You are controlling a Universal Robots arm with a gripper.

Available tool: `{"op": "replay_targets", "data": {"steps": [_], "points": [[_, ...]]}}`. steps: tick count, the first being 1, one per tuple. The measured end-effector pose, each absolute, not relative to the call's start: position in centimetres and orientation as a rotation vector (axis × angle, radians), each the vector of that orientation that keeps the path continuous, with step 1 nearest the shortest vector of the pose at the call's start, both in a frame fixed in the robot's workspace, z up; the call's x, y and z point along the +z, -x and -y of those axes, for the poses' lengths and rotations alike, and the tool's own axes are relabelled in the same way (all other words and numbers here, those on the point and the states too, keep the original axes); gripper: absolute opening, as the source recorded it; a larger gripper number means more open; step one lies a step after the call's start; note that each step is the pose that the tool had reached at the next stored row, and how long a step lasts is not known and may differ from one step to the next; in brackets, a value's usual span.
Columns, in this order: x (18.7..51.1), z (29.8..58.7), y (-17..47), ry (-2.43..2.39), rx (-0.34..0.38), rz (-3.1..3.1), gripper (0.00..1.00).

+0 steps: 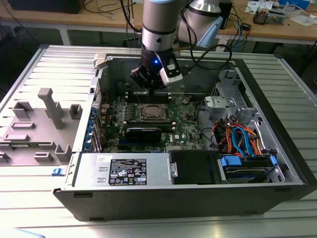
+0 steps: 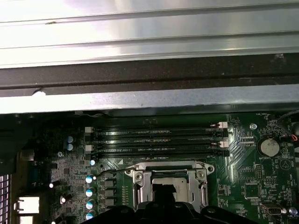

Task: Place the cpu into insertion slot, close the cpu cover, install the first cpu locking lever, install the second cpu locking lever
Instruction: 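Install the first cpu locking lever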

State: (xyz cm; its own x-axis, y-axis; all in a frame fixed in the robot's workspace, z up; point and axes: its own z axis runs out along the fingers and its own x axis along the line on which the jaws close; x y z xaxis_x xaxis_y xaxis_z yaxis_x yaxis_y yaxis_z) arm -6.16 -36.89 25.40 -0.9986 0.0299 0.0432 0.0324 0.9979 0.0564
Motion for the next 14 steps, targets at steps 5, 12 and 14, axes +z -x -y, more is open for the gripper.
{"op": "replay_targets", "data": {"steps": [5,12,14], "points": [[25.40,36.89,6.16,0.026,-0.083,3.098,0.11],[25.40,36.89,6.16,0.001,-0.078,3.097,0.11],[25.40,36.89,6.16,-0.011,-0.077,3.097,0.11]]}}
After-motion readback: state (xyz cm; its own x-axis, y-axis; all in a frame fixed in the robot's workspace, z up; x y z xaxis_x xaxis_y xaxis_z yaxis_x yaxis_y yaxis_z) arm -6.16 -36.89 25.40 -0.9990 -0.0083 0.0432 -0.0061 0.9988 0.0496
